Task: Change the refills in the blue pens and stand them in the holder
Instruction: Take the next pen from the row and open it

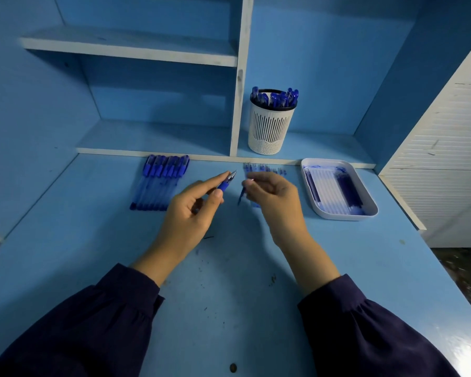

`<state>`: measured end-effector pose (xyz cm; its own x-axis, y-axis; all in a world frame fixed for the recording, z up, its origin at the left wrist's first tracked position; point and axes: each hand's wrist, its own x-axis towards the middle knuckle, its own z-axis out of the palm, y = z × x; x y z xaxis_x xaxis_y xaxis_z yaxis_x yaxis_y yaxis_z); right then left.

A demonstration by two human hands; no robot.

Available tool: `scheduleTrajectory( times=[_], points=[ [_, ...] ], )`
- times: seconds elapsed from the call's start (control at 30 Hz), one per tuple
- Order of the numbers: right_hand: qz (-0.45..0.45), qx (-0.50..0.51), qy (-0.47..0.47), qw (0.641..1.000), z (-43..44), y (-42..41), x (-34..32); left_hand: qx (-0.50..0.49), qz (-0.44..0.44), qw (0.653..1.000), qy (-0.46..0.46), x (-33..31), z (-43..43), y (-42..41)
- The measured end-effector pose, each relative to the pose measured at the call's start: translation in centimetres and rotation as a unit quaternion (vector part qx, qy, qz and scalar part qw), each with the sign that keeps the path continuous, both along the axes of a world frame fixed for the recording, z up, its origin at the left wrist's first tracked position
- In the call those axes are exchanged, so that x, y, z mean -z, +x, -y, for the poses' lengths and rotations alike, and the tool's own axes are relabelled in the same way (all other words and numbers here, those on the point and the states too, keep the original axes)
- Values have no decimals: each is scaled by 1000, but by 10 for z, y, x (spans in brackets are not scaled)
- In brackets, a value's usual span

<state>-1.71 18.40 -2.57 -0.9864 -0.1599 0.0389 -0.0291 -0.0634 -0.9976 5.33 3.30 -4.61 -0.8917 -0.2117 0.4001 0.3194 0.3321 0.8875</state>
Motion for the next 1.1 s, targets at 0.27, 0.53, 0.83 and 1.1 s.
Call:
scheduleTrajectory(
  times=[0.27,0.53,0.83,1.1],
  points=[
    [-97,-29,227,969,18,3,14,-107,-51,987,-110,6,13,-6],
    [-134,-18,283,949,19,3,13,-122,-51,983,-126,8,16,-9],
    [-47,-76,51,995,8,10,-8,-100,-77,975,-183,9,16,-8],
    [-142,-86,111,980,2,5,-6,-70,-103,976,-180,9,16,-9]
  ],
)
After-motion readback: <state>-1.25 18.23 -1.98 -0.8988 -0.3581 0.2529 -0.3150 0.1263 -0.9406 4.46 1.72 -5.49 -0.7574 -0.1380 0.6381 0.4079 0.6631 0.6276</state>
